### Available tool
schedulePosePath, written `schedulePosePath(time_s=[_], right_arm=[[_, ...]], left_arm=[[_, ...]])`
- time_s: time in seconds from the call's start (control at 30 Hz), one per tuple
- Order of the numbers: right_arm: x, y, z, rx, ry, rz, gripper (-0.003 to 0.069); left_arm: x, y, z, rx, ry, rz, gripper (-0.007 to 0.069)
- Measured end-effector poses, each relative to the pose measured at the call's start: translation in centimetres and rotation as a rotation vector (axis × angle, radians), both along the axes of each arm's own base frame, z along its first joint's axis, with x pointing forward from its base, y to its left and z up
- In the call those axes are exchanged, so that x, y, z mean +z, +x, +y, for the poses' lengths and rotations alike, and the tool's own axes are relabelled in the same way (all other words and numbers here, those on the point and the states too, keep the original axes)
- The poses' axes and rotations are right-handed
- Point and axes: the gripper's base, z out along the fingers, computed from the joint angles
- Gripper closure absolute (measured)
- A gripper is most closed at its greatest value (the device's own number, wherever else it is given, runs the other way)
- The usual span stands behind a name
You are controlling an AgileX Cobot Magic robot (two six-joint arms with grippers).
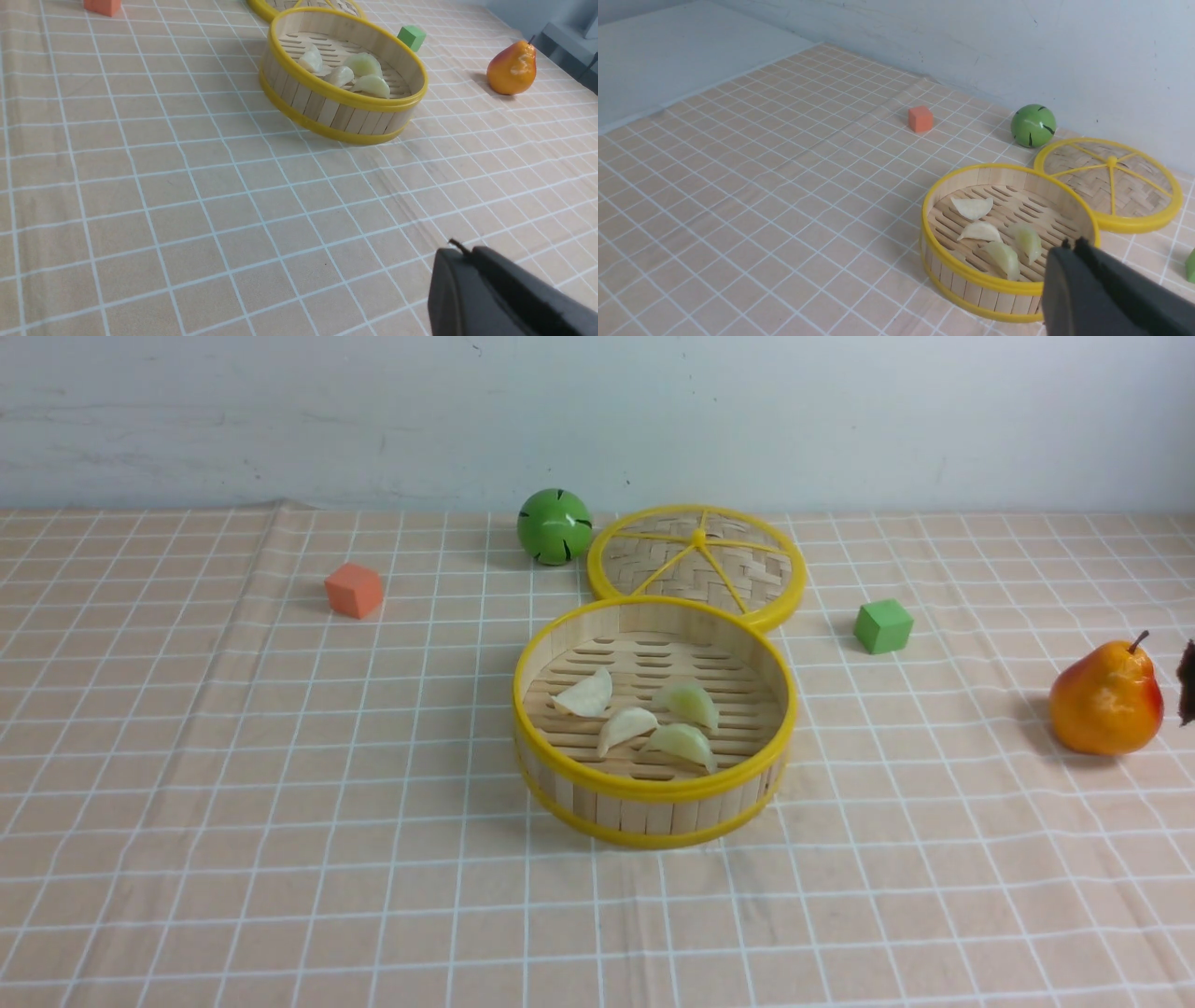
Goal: Put the dumplings into the steamer on the table with the brown tablecloth.
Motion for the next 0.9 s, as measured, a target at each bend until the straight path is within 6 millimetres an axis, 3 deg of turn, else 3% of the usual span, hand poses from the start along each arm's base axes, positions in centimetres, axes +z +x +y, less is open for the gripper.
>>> schedulePosePath(time_s=[0.2, 0.3, 0.6, 0.63, 0.73, 0.9], right_arm=[[-0.3, 0.0, 0.0, 0.001, -0.006, 0.009, 0.0659], [-1.4, -0.2, -0.1, -0.004, -0.004, 0.016, 0.0661], [-13.2, -2.1, -3.9, -0.316, 0.050, 0.005, 0.0679], [-13.4, -2.1, -4.0, -0.325, 0.052, 0.007, 0.0679], [-17.1, -3.1, -5.3, -0.490, 0.076, 0.010, 0.0679], [-20.3, -3.3, -6.4, -0.656, 0.060, 0.021, 0.0679]], left_arm=[[0.0, 0.0, 0.0, 0.000, 0.000, 0.000, 0.0608], [0.0, 0.0, 0.0, 0.000, 0.000, 0.000, 0.0608], [0.0, 0.0, 0.0, 0.000, 0.000, 0.000, 0.0602], [0.0, 0.0, 0.0, 0.000, 0.000, 0.000, 0.0602], [0.0, 0.0, 0.0, 0.000, 0.000, 0.000, 0.0595], [0.0, 0.0, 0.0, 0.000, 0.000, 0.000, 0.0587]])
